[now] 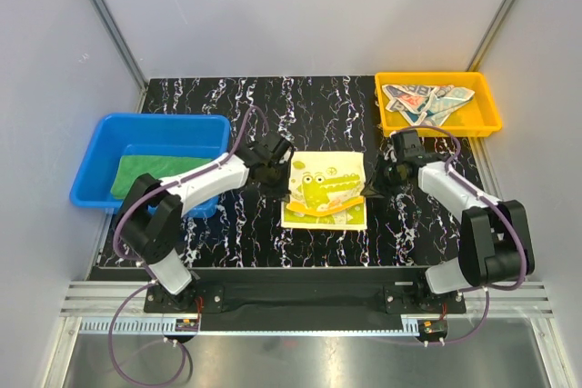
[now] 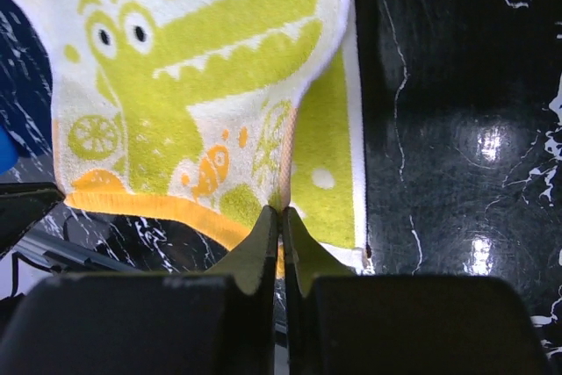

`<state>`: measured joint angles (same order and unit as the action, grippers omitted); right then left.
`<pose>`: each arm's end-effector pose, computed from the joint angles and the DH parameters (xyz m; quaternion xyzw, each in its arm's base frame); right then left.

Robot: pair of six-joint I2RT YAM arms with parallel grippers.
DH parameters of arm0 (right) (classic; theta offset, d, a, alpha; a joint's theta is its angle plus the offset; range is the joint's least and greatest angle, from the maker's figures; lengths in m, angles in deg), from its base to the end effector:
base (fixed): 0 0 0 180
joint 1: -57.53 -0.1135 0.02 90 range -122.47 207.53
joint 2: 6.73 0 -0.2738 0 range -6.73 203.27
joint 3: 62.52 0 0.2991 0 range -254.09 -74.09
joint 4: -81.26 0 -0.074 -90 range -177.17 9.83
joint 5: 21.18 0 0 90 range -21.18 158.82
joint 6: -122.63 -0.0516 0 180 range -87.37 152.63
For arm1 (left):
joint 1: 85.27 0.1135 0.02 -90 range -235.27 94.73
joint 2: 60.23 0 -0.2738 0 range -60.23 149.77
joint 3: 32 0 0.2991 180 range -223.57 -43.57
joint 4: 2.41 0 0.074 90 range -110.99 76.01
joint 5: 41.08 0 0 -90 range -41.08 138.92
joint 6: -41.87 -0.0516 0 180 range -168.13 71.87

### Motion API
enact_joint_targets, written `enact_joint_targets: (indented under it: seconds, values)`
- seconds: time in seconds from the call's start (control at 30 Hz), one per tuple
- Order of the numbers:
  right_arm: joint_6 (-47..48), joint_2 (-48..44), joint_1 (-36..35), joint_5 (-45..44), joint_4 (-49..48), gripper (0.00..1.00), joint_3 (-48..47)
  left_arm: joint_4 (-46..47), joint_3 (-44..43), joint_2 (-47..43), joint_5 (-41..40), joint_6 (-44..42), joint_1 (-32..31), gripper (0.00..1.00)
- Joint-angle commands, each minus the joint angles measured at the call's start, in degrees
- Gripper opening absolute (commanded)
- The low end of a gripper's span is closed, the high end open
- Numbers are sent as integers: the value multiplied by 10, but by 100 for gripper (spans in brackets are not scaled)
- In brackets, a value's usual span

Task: Fold and stack the towels
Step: Fold the towel

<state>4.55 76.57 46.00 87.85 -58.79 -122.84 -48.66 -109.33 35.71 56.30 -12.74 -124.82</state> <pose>0.3095 0.0803 0.1593 0.0997 0.9544 0.2294 0.1627 0.2926 -0.2502 0.1771 0.0493 0.9729 -0.1820 0.1342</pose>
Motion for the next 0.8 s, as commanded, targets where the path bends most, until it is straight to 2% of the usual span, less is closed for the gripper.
enact_joint_targets:
  seconds: [0.0,0.1,0.27,0.33,0.53,0.77]
  values:
    - [9,-33,-9,-11,53,0,-31,-24,-21,-52,-6,-6,-3,0]
    - [-1,-47,-16,-8,42,0,9,-6,28,-68,25,-1,-8,0]
    - [-22,-36,-29,-7,-11,0,85,58,111,-64,30,14,-9,0]
    - [-29,-27,-32,-5,-31,0,98,69,119,-54,28,14,-9,0]
    - [-31,1,-44,-15,-53,0,97,64,112,-46,25,6,-9,0]
    - [-7,-52,-44,-53,57,0,24,-7,49,-85,-3,-7,-10,0]
